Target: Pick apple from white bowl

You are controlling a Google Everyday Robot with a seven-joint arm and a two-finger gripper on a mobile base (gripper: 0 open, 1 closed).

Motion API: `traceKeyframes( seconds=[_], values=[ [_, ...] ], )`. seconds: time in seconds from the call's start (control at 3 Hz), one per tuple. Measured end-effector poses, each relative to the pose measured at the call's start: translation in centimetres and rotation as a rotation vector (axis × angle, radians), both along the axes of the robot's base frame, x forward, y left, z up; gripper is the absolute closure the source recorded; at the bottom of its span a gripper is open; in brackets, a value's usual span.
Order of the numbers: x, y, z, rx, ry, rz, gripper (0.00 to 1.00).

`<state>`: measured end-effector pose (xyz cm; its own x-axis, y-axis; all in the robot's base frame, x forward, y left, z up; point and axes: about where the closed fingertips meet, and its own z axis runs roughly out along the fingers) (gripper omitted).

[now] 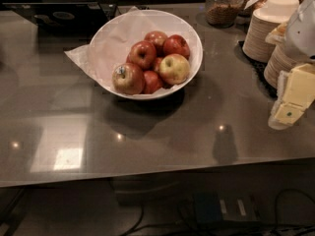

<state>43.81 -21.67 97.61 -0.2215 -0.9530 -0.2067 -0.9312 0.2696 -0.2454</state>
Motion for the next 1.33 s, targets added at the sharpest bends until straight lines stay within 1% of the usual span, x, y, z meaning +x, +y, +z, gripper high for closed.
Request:
traceKeyframes(
  seconds=[0.33,0.67,1.0,1.33],
  values=[
    [0.0,0.0,0.0,0.0,0.0,0.0,0.0],
    [1.6,1.6,0.1,0.01,-0.042,0.047,0.0],
    [4.7,4.9,0.7,0.044,-0.113,0.146,0.0],
    [7.6,8.4,1.1,0.079,-0.167,0.24,0.0]
  ],
)
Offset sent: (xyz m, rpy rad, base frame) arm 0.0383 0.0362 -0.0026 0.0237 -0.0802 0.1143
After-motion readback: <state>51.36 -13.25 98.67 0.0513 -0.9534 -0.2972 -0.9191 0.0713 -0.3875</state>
